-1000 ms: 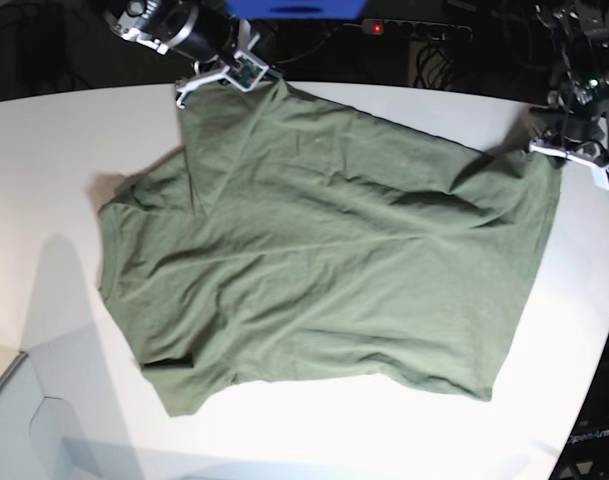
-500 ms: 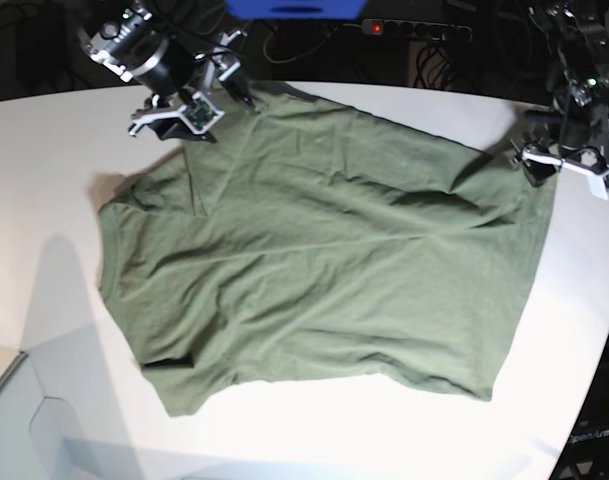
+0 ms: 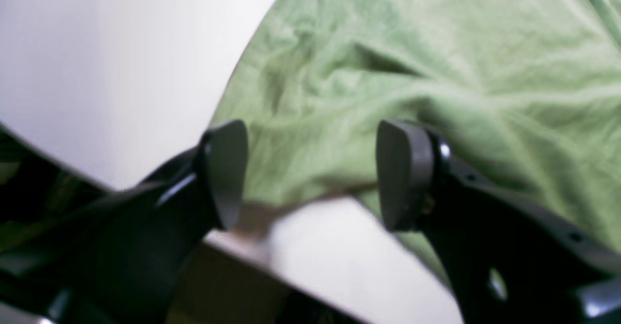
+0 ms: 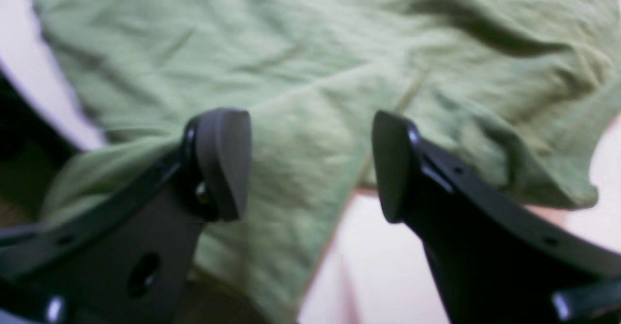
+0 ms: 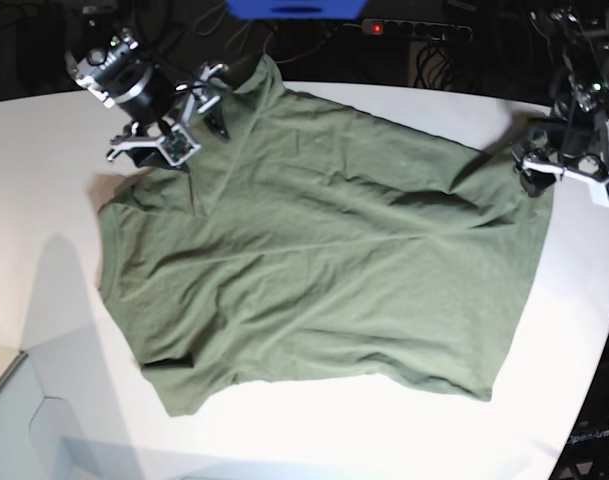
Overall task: Layout the t-shirt on the table in an organized manner, then fold the t-shirt properly
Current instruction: 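Lift the shirt with both grippers and spread it flat on the table, then grasp the shirt's side edges with both grippers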
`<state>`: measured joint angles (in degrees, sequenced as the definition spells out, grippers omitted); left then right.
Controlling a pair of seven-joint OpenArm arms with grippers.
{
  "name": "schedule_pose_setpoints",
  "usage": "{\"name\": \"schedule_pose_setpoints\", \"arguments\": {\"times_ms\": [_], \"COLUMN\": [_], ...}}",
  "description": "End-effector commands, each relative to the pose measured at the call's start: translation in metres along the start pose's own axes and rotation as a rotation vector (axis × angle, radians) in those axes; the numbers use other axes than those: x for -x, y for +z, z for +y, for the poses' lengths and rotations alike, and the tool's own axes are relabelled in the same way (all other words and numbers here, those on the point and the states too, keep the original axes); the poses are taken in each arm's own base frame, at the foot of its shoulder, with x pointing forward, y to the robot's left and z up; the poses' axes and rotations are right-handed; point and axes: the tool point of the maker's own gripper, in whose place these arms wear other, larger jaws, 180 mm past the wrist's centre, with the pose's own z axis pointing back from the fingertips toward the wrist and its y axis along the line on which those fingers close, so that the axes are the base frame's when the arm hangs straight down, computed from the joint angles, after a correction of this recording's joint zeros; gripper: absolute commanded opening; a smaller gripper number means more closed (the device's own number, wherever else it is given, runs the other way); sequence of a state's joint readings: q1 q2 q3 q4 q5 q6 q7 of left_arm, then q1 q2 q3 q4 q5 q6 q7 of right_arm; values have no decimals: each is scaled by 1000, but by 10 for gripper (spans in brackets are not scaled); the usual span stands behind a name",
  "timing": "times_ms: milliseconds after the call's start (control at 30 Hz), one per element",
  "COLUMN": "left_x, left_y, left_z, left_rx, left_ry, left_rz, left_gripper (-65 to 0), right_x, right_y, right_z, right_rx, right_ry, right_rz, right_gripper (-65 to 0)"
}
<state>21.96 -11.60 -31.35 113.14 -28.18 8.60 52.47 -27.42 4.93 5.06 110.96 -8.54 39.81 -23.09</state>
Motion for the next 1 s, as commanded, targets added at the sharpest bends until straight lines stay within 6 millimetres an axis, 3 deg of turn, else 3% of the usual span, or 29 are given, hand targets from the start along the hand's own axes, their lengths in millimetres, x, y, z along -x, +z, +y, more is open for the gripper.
{"name": "schedule_pose_setpoints", "arguments": {"times_ms": [0, 167, 367, 467, 567, 667, 733, 800, 900, 967], "left_x": [-12, -27, -70, -88, -86, -76, -70, -67, -60, -59], "left_y": [3, 1, -16, -38, -72, -99, -116, -130, -141, -150], "left_z": [0, -7, -31, -53, -73, -90, -98, -103, -98, -86], "left_rx": [3, 18, 74, 119, 149, 167, 167, 165, 144, 104], "left_ry": [-11, -4, 50, 77, 88, 84, 90, 98, 118, 110], "left_rz": [-38, -80, -170, -172, -100, -20, 30, 71, 94, 71], "left_gripper": [-242, -242, -245, -245, -246, -258, -323, -446, -637, -650], "right_x": [-6, -6, -23, -34, -41, -43, -39, -38, -23, -14], "right_y": [0, -10, -33, -51, -68, -78, -83, -90, -91, -97], "right_z": [-6, -48, -94, -114, -134, -153, -163, -170, -178, -178], "right_rx": [9, 94, 160, 166, 172, 179, 178, 174, 174, 158], "right_ry": [-1, -22, -49, -64, -85, -104, -112, -126, -135, -158], "right_rz": [-28, -31, -70, -86, -90, -82, -61, -53, -13, 7], "right_gripper": [-253, -253, -253, -258, -274, -394, -504, -626, -650, -650]}}
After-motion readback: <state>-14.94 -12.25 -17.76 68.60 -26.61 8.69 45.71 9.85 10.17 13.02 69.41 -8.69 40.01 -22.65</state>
